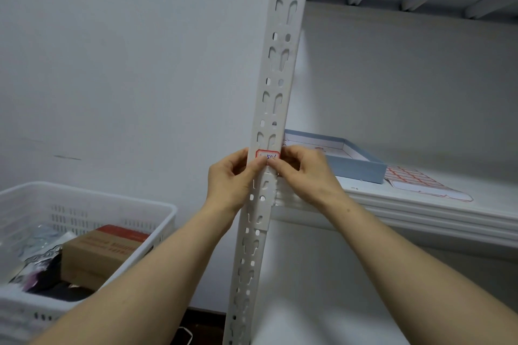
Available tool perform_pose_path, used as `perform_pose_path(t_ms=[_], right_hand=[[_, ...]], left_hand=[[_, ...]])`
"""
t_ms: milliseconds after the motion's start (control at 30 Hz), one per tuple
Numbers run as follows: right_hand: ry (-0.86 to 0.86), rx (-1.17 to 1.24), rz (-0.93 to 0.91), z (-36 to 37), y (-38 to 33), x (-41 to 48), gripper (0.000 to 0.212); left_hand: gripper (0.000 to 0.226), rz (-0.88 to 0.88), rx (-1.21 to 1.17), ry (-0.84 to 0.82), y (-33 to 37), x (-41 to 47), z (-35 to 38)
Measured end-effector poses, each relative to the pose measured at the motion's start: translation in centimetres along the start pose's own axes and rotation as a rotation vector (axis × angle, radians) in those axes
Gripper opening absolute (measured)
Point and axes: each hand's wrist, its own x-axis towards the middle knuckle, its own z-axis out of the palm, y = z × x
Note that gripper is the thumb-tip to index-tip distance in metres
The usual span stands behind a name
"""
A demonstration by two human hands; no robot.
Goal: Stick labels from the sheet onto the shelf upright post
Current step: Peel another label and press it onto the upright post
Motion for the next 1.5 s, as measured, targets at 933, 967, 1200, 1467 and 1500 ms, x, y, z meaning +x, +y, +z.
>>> perform_pose_path(t_ms=[933, 967, 1200, 1467, 1500], right_hand=[[0.192, -0.227, 0.086, 1.2, -0.7, 0.3, 0.034], [0.187, -0.23, 0.082, 1.2, -0.6, 0.4, 0.033], [0.111, -0.079, 0.09, 0.9, 0.0, 0.4, 0.043], [-0.084, 0.231, 0.065, -0.9, 0.1, 0.2, 0.015], [-0.102, 0.245, 0.064, -1.0, 0.1, 0.1, 0.016]], left_hand=[[0.026, -0.192, -0.164, 0.124, -0.6, 0.5, 0.0], [0.026, -0.195, -0.169, 0.124, -0.5, 0.4, 0.1], [0.02, -0.23, -0.224, 0.111, -0.5, 0.2, -0.1], [0.034, -0.194, -0.155, 0.165, -0.7, 0.5, 0.1], [0.037, -0.209, -0.162, 0.155, -0.7, 0.5, 0.1]])
